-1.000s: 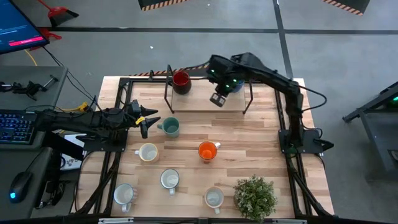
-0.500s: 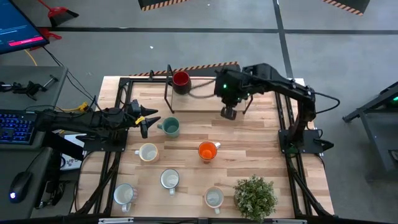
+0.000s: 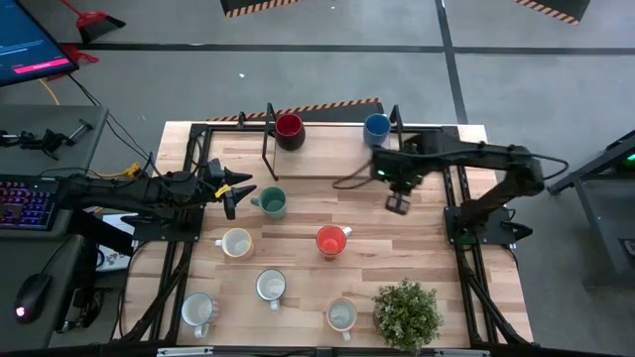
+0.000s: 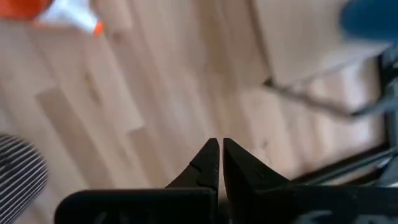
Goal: Place coffee mugs
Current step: Put the green mug on the shelf
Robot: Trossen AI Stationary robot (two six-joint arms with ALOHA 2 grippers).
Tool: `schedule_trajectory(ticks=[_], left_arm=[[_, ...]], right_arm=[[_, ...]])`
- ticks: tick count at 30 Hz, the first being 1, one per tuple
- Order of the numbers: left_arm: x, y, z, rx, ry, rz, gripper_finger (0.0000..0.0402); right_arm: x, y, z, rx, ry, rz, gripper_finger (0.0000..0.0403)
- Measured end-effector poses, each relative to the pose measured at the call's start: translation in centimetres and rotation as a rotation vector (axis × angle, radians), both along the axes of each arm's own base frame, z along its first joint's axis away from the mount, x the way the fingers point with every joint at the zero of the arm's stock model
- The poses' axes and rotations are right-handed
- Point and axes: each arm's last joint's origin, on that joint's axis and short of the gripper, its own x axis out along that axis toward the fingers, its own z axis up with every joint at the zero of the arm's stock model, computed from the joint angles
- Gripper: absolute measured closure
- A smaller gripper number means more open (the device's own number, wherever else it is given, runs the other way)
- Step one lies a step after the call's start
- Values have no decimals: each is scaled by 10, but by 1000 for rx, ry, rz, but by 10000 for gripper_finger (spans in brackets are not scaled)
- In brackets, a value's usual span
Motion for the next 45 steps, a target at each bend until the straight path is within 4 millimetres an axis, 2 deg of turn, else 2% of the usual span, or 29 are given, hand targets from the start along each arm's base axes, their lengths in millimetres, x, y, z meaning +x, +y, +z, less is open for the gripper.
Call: schedule_trajectory(ticks=[3, 7, 13, 18, 22, 26, 34, 38, 41, 43, 45], left_arm=[[0, 0, 0, 0, 0, 0, 229], [0, 0, 0, 0, -1, 0, 229], [0, 0, 0, -1, -2, 0, 229], [2, 0, 8, -40, -98, 1, 229], [3, 0, 23, -81, -269, 1, 229], [2, 1, 38, 52, -381, 28, 229], [2, 1, 39, 160, -344, 25, 229], [2, -1, 44, 149, -408, -46, 229], [3, -1, 51, 91, -472, -77, 229], [6, -2, 56, 62, -415, -80, 227], [11, -2, 61, 62, -277, -73, 223]], right_arm=[[-25, 10, -5, 31, -8, -54, 403], [-49, 21, -15, 66, -48, -126, 403], [-67, 30, -36, 273, -30, -149, 403], [-66, 30, -56, 271, -12, -255, 403], [-61, 30, -68, 278, -42, -278, 398], [-56, 30, -72, 287, -83, -272, 382], [-49, 31, -75, 313, -154, -204, 364], [-49, 32, -75, 331, -151, -132, 363], [-49, 30, -75, 267, -160, -147, 363], [-48, 28, -75, 225, -168, -190, 363], [-48, 27, -75, 205, -173, -212, 363]])
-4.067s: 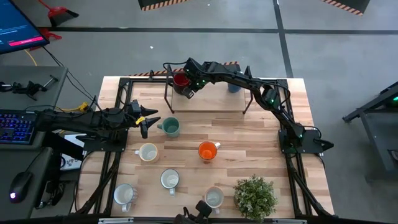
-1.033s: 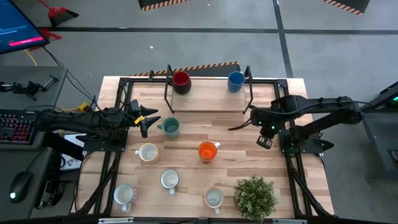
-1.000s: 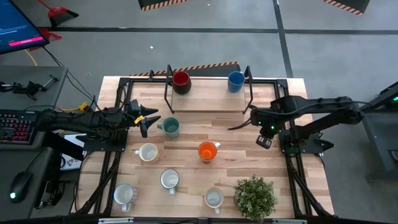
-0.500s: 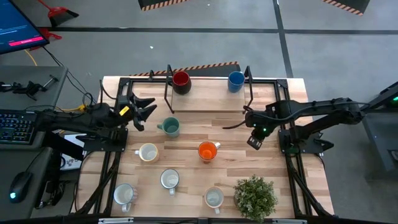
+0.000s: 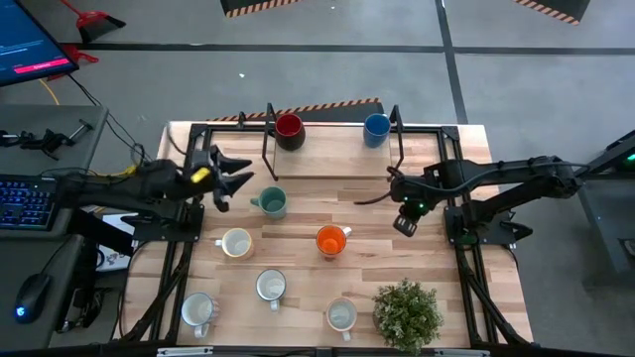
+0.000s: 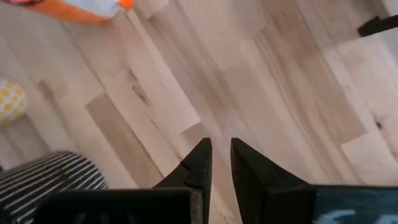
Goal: Place coffee mugs
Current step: Put the green mug on the shelf
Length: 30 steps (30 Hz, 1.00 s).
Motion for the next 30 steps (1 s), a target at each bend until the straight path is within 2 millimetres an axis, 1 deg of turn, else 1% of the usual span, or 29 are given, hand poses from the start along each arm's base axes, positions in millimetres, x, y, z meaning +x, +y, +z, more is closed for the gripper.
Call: schedule_trajectory(ticks=[6, 9, 12, 16, 20, 26, 30], left_arm=[[17, 1, 14, 22, 456, 58, 200], [29, 0, 21, 26, 570, 43, 180], [45, -3, 22, 16, 633, -43, 160], [65, -8, 5, -13, 743, -156, 144], [85, -11, -16, -54, 853, -226, 144], [105, -12, -43, -64, 981, -220, 151], [111, -11, -62, -93, 1110, -164, 151]], right_arm=[[0, -1, 0, -4, -1, -4, 363], [0, -1, 0, -8, -2, -5, 360], [0, -2, 0, -32, -3, -11, 350], [0, -3, 0, -66, -5, -21, 337], [0, -4, 0, -107, -7, -32, 335], [0, -5, 0, -132, -7, -39, 334], [0, -5, 0, -130, -6, -38, 334]])
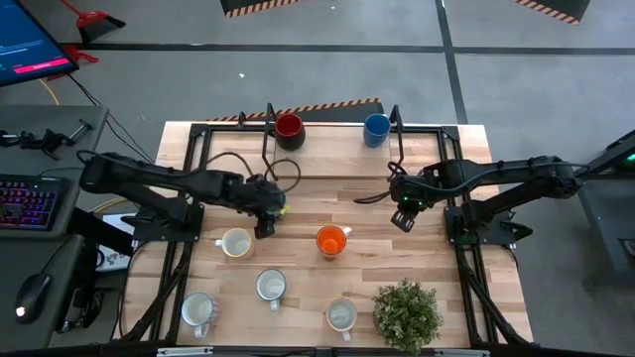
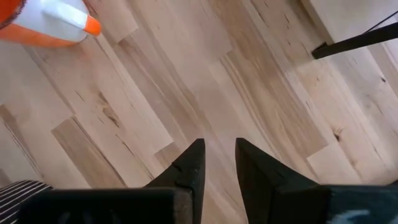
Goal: Place coffee mugs
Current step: Put the green mug on the shelf
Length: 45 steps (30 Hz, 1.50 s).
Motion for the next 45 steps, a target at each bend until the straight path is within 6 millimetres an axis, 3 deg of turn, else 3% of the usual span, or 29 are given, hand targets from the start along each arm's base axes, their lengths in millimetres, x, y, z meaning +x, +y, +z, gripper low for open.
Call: schedule_trajectory(ticks=[14, 30, 35, 45], left_arm=[[19, 1, -43, 52, 184, 71, 151], [34, 0, -68, 61, 220, 53, 157], [36, 0, -67, 58, 203, 54, 197], [36, 0, -67, 58, 197, 54, 330]], right_arm=[[0, 0, 0, -14, 3, 60, 334], [1, 0, 0, -16, -3, 66, 334], [1, 0, 0, -16, -8, 66, 334], [4, 0, 1, -21, -39, 83, 334]])
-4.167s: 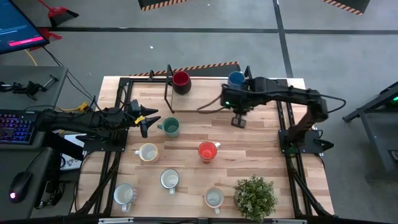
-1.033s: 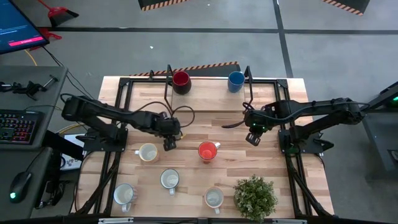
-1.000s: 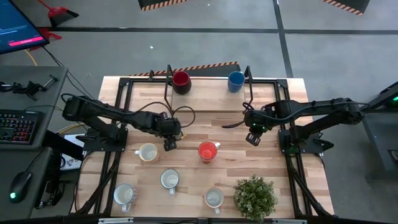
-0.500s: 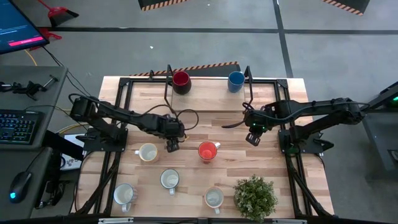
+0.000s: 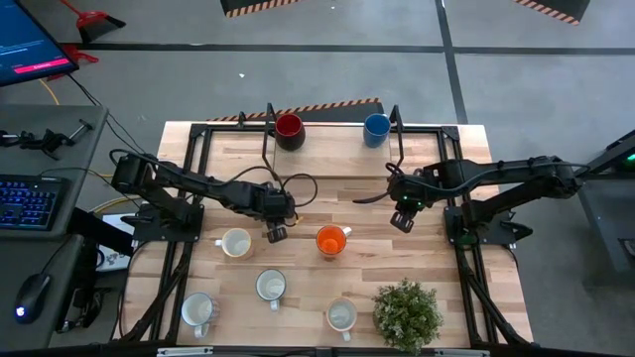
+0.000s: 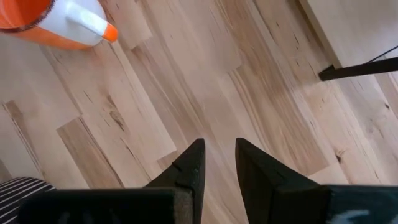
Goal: Place coffee mugs
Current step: Put the green mug on the shelf
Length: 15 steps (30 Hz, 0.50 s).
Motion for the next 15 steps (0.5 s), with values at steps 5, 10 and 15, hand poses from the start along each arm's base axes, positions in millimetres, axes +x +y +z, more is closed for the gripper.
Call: schedule_trajectory(ticks=[5, 10, 15], left_arm=[[0, 0, 1, 1, -3, -2, 387], [0, 0, 1, 1, -8, -1, 387], [4, 1, 5, -34, -21, -4, 387]], right_arm=[[0, 0, 0, 0, -3, 0, 334], [0, 0, 0, 0, -3, 0, 334], [0, 0, 0, -1, -4, 1, 334]])
